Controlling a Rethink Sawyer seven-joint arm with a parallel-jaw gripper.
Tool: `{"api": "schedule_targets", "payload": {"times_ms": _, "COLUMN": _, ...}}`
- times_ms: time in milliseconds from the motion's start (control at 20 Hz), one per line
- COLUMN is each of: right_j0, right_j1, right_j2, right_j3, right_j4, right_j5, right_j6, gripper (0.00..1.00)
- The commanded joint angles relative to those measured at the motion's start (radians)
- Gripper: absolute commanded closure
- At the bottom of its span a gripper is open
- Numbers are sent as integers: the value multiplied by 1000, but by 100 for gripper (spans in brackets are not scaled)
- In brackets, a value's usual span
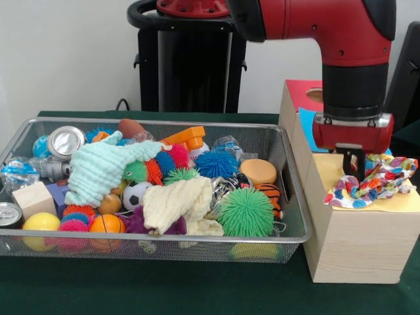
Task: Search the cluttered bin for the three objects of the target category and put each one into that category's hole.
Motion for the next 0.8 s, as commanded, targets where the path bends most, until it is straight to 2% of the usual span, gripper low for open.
{"api": "schedule_targets", "payload": {"times_ms": 50, "right_j0": -58, "right_j1": -126, "right_j2": -31, "right_j3": 57, "right_j4": -22, "right_j5": 308, "right_j6": 8, "gripper": 100}}
{"api": "schedule_targets", "payload": {"times_ms": 350, "right_j0": -78, "right_j1": -168, "right_j2": -16, "right_j3": 25, "right_j4": -28, "right_j5": 395, "right_j6": 2, "gripper": 100}}
{"api": "schedule_targets", "payload": {"times_ms": 800, "right_j0": -92, "right_j1": -202, "right_j2": 9, "right_j3": -4, "right_j4": -39, "right_j5": 457, "right_j6": 4, "gripper": 100}}
